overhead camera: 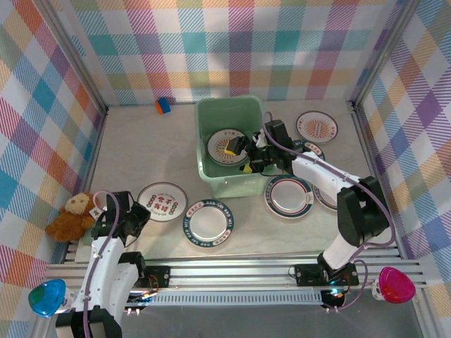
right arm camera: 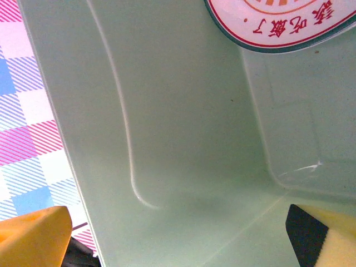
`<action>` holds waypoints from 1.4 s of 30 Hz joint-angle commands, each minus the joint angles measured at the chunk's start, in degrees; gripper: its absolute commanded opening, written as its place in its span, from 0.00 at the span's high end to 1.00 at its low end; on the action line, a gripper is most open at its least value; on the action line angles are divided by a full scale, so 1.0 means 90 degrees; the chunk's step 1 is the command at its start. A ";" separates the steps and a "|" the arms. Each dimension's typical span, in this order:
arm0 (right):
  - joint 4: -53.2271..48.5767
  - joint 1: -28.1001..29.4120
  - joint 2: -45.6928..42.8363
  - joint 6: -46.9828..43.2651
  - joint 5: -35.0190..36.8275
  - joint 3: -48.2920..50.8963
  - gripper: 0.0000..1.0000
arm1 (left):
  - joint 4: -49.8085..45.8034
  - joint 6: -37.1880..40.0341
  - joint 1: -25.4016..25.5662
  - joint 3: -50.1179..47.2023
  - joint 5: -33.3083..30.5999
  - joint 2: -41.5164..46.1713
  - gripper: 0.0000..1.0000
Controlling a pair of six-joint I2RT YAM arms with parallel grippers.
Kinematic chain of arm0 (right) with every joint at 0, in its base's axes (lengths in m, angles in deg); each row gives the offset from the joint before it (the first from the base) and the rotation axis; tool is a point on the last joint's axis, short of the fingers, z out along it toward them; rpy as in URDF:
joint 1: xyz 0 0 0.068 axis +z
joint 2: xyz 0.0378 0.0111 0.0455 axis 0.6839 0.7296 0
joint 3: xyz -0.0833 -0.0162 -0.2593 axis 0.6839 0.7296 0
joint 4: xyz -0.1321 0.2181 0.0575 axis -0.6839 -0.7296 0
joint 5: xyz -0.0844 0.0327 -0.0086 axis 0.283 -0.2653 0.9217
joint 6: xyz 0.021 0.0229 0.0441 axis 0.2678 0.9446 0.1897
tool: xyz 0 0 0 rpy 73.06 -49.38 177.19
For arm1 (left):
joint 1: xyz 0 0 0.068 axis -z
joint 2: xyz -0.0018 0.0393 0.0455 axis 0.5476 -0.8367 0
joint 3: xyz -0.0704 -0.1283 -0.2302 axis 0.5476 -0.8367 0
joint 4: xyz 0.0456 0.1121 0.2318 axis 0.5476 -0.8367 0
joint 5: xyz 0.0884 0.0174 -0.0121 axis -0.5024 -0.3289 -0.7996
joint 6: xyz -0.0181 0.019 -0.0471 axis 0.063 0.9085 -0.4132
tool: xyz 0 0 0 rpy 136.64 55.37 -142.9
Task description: Place the plates into the plastic bin on the countertop
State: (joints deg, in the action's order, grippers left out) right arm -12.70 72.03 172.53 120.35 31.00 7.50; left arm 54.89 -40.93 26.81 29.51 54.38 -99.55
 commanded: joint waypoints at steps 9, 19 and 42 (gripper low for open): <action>-0.0101 0.0043 -0.0536 -0.0130 0.0149 0.0055 0.01 | -0.0577 0.0031 0.0056 0.1007 -0.0029 0.0120 1.00; -0.0328 0.0043 -0.0629 -0.0396 0.0257 -0.0222 0.00 | -0.0422 0.0217 0.0056 0.2570 0.0142 -0.0295 1.00; 0.1046 -0.0031 -0.0675 -0.0836 0.0097 -0.1036 0.39 | 0.1245 -0.0070 0.1740 0.5465 0.0976 -0.2708 1.00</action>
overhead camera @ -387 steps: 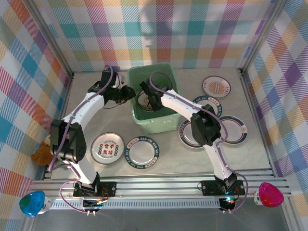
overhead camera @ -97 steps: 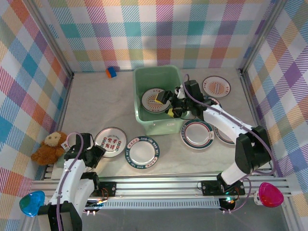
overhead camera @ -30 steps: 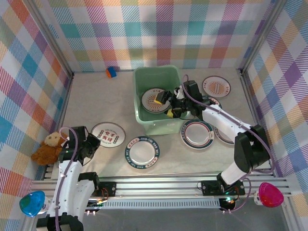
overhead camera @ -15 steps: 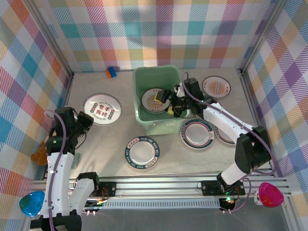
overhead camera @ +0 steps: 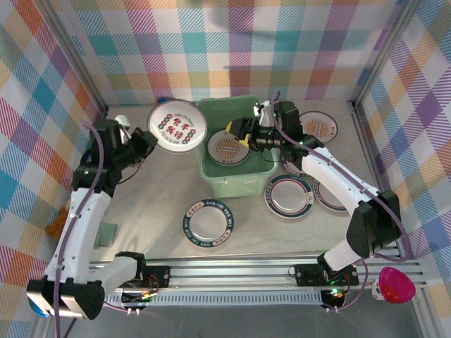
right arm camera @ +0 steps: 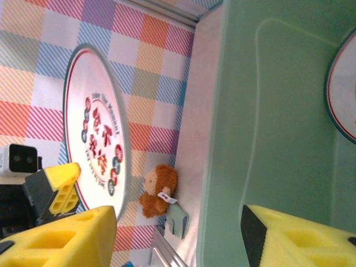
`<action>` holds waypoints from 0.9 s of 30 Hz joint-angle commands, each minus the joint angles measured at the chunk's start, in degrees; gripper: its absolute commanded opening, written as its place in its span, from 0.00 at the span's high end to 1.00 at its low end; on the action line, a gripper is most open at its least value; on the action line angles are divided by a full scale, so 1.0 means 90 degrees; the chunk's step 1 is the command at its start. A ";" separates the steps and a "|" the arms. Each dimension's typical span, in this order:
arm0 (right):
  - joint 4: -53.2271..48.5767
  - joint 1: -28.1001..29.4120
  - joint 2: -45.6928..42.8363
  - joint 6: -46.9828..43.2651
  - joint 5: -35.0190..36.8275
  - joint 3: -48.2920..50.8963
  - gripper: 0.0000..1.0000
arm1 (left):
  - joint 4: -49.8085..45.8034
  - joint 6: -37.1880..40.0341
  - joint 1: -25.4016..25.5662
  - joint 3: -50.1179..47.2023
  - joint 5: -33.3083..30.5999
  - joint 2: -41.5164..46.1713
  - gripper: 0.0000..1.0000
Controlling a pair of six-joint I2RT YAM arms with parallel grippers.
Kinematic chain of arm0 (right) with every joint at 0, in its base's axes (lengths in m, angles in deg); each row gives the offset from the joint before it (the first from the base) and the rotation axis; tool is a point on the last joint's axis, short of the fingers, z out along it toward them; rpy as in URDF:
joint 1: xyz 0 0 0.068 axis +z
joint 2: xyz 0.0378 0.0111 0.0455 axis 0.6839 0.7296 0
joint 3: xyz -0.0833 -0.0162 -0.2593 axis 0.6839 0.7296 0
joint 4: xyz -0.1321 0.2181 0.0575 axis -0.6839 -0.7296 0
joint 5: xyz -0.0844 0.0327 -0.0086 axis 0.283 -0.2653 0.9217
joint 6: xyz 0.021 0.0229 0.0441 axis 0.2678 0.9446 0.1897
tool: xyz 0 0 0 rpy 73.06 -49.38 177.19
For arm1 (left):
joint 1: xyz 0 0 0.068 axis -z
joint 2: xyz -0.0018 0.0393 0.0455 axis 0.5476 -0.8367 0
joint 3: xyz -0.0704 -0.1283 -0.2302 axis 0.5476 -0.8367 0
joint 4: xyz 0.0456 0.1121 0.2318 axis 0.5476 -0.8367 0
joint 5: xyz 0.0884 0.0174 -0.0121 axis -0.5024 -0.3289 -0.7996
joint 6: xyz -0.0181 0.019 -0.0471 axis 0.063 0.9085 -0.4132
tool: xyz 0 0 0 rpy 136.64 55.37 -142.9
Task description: Place the plates into the plastic bin on the countertop
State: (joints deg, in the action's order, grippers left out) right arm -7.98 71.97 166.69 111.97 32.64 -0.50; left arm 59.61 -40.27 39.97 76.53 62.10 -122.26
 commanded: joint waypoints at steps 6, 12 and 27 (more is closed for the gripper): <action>0.0708 -0.0018 0.0067 0.0537 0.0235 0.0052 0.42 | 0.1184 -0.0193 0.0595 0.0416 0.0346 -0.0836 1.00; 0.0835 -0.0019 0.0143 0.0848 0.0436 0.0261 0.49 | 0.1536 -0.0275 0.0739 0.0480 0.0544 -0.1094 1.00; 0.0862 -0.0019 0.0166 0.1005 0.0730 0.0349 0.71 | 0.1709 -0.0154 0.1221 0.0686 0.0366 -0.1448 1.00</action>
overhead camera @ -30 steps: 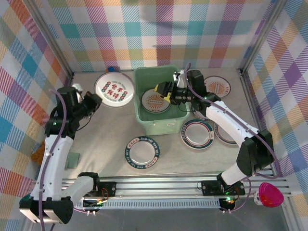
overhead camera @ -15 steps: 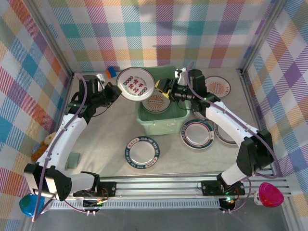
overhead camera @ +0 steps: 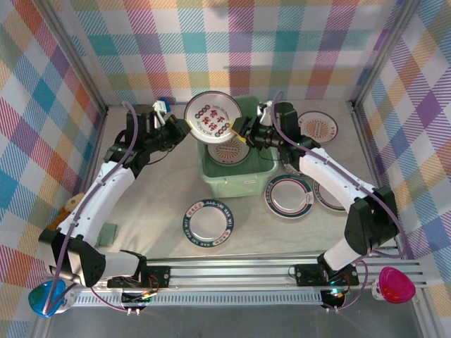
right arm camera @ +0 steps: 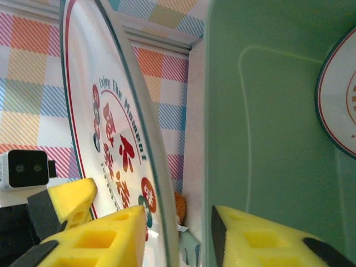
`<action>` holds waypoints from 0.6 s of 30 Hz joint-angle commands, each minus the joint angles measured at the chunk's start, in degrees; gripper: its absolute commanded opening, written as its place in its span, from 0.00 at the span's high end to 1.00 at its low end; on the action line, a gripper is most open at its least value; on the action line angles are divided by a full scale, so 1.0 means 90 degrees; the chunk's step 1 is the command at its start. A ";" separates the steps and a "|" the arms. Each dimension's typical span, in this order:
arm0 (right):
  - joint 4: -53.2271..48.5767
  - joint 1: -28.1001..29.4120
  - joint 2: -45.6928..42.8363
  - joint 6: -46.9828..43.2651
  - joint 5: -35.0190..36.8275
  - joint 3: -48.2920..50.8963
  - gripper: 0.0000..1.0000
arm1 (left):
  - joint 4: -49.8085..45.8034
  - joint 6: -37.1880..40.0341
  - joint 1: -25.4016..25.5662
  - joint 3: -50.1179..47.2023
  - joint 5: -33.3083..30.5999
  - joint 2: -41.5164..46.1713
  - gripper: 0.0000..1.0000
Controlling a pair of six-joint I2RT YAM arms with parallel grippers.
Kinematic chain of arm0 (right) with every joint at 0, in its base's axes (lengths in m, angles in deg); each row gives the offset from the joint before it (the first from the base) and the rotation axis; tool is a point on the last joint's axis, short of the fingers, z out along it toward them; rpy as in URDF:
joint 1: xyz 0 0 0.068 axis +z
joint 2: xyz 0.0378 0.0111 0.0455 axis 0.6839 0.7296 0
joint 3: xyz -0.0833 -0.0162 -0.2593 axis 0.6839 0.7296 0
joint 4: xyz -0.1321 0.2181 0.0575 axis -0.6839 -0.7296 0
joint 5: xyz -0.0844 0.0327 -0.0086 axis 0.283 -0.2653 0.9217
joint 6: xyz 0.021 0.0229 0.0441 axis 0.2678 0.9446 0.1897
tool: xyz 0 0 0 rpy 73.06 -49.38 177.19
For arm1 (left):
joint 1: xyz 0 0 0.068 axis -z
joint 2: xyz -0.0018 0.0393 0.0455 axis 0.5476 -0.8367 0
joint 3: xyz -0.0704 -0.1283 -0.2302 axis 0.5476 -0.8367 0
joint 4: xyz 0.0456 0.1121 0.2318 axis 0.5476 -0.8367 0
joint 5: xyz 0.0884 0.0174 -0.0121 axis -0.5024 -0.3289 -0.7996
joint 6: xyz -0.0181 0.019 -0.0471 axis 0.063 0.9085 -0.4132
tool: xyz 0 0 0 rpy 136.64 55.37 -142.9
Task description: Place the plates into the plastic bin on the countertop
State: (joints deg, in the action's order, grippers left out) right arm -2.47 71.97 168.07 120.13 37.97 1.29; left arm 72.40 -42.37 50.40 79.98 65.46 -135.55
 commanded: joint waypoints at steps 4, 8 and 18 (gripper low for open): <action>0.0138 -0.0021 -0.0121 0.0250 0.0478 0.0352 0.96 | -0.0045 0.0256 0.0111 0.0420 -0.0169 -0.0009 1.00; 0.0088 -0.0018 -0.0157 0.0317 0.0595 0.0424 1.00 | -0.0097 0.0338 0.0168 0.0508 -0.0201 -0.0117 1.00; 0.0500 -0.0021 -0.0406 0.0687 0.1377 0.0567 1.00 | -0.0412 0.0703 0.0220 0.1320 -0.0234 -0.0678 0.57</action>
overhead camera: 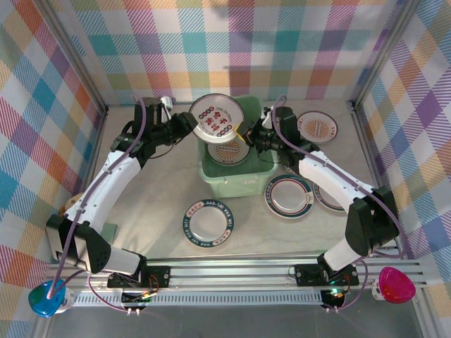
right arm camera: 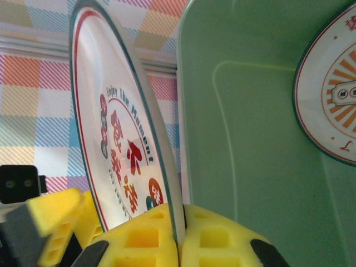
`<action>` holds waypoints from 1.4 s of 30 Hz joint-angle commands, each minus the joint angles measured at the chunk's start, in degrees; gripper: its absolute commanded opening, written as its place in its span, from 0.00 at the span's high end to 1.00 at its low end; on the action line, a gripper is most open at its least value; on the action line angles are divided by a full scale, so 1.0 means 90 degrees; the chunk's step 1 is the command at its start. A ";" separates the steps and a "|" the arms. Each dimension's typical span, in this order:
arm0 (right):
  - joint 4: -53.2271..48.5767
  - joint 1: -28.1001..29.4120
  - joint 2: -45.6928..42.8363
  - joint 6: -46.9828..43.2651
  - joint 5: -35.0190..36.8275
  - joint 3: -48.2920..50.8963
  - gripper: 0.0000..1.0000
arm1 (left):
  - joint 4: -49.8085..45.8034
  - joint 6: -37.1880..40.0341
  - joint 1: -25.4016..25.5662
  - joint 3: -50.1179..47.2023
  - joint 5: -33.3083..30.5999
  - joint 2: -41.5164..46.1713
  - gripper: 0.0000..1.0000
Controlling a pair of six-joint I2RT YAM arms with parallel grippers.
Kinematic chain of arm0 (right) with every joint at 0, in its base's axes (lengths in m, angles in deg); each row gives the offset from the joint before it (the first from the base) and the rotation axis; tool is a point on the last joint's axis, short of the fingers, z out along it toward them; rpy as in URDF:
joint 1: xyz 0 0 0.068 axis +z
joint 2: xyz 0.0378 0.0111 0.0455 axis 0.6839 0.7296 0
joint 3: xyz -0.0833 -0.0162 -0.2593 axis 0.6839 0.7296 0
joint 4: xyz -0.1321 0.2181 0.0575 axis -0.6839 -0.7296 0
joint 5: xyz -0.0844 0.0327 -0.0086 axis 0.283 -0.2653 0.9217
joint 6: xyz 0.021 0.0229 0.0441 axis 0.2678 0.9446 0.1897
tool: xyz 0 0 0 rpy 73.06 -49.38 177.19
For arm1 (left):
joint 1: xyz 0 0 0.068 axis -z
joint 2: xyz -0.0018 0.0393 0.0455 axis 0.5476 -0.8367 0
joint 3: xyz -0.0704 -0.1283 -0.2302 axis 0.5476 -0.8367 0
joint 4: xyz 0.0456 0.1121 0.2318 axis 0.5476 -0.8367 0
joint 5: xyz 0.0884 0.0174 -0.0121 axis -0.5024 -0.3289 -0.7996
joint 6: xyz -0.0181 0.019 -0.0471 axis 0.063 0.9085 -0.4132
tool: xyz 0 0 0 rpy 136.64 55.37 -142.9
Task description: Place the plates into the plastic bin on the countertop
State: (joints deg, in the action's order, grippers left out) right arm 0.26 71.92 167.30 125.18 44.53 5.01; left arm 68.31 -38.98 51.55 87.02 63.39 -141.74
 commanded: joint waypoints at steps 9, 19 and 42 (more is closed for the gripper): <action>-0.1223 -0.0014 -0.0590 0.0049 0.2232 -0.0167 1.00 | -0.0205 0.0592 -0.0388 0.1100 0.0057 -0.0431 0.36; -0.3302 0.0264 0.0778 0.0136 0.2651 -0.1876 1.00 | -0.0297 0.0616 -0.0906 0.1079 0.0432 -0.0781 0.36; -0.4096 0.0777 0.2759 0.1483 0.3455 -0.3321 1.00 | -0.1042 0.1270 -0.1062 0.1125 0.0636 -0.1210 0.36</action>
State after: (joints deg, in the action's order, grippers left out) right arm -38.71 79.16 191.19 136.50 74.25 -22.86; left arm 60.49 -29.39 42.37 95.72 67.65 -152.16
